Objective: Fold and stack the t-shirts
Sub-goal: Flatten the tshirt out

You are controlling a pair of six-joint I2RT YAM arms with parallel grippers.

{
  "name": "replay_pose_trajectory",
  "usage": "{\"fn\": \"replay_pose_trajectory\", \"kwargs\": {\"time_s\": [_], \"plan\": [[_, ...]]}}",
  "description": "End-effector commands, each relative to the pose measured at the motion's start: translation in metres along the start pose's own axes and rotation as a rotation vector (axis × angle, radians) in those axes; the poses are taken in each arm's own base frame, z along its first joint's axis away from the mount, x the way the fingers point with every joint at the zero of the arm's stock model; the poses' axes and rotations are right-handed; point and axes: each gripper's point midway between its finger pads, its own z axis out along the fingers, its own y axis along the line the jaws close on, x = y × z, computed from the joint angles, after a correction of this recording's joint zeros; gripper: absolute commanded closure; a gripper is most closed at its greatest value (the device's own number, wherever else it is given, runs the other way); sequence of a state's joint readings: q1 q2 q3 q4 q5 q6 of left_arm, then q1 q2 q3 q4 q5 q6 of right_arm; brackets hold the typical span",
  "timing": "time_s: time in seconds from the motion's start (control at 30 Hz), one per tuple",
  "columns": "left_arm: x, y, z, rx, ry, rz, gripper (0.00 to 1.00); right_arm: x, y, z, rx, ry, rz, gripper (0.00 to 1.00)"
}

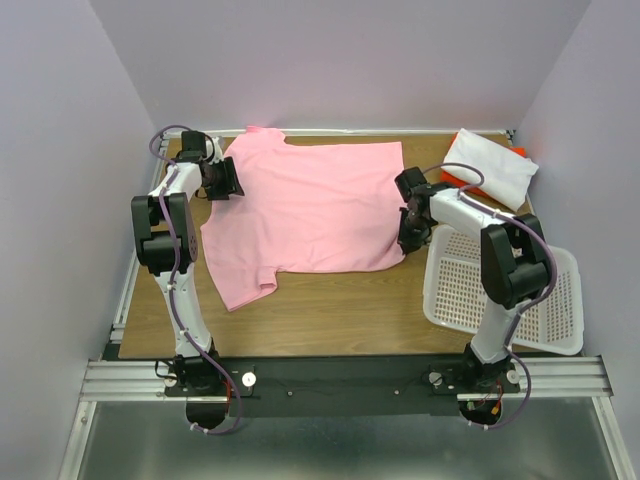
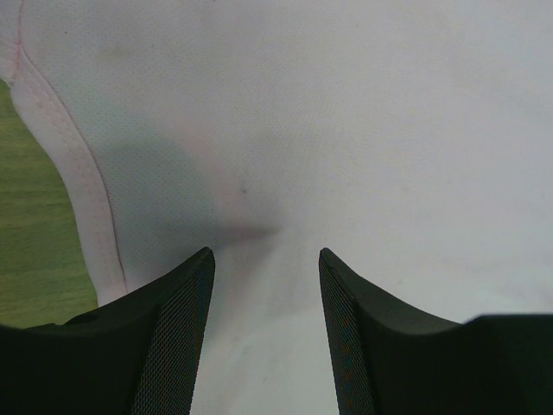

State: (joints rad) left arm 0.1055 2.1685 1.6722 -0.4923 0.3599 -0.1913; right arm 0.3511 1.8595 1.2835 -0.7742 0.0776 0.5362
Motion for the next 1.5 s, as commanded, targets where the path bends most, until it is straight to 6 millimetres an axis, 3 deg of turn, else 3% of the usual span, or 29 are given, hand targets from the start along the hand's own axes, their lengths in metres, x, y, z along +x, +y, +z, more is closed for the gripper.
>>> {"fn": "replay_pose_trajectory", "kwargs": {"time_s": [0.0, 0.37, 0.57, 0.67, 0.73, 0.8, 0.9, 1.0, 1.2, 1.47], "plan": [[0.006, 0.004, 0.001, -0.011, 0.015, -0.02, 0.4, 0.013, -0.014, -0.014, 0.04, 0.022, 0.029, 1.0], [0.007, 0.004, 0.001, -0.012, 0.021, -0.022, 0.41, 0.033, -0.026, -0.02, 0.066, 0.05, 0.05, 0.99], [0.007, 0.006, -0.002, -0.025, 0.02, -0.014, 0.4, 0.038, -0.029, -0.023, 0.072, 0.059, 0.057, 0.93], [0.002, 0.003, -0.006, -0.019, 0.005, -0.014, 0.4, 0.036, -0.027, -0.027, 0.059, 0.051, 0.054, 0.82], [-0.002, -0.003, -0.01, 0.003, -0.007, -0.011, 0.4, 0.033, -0.024, -0.03, 0.039, 0.046, 0.028, 0.64], [-0.008, -0.012, -0.016, 0.021, -0.025, 0.001, 0.4, 0.024, -0.018, -0.035, 0.008, 0.029, -0.001, 0.44], [-0.016, -0.023, -0.024, 0.043, -0.05, 0.02, 0.4, 0.011, -0.008, -0.04, -0.023, 0.0, -0.06, 0.34], [-0.023, -0.03, -0.034, 0.053, -0.073, 0.025, 0.4, -0.003, 0.006, -0.046, -0.065, -0.03, -0.103, 0.31], [-0.013, -0.03, -0.033, 0.063, -0.066, 0.009, 0.4, -0.027, 0.04, -0.049, -0.178, -0.07, -0.141, 0.28], [0.012, -0.022, -0.008, 0.07, -0.012, -0.028, 0.4, -0.08, 0.083, -0.02, -0.256, -0.14, -0.176, 0.25]]}}
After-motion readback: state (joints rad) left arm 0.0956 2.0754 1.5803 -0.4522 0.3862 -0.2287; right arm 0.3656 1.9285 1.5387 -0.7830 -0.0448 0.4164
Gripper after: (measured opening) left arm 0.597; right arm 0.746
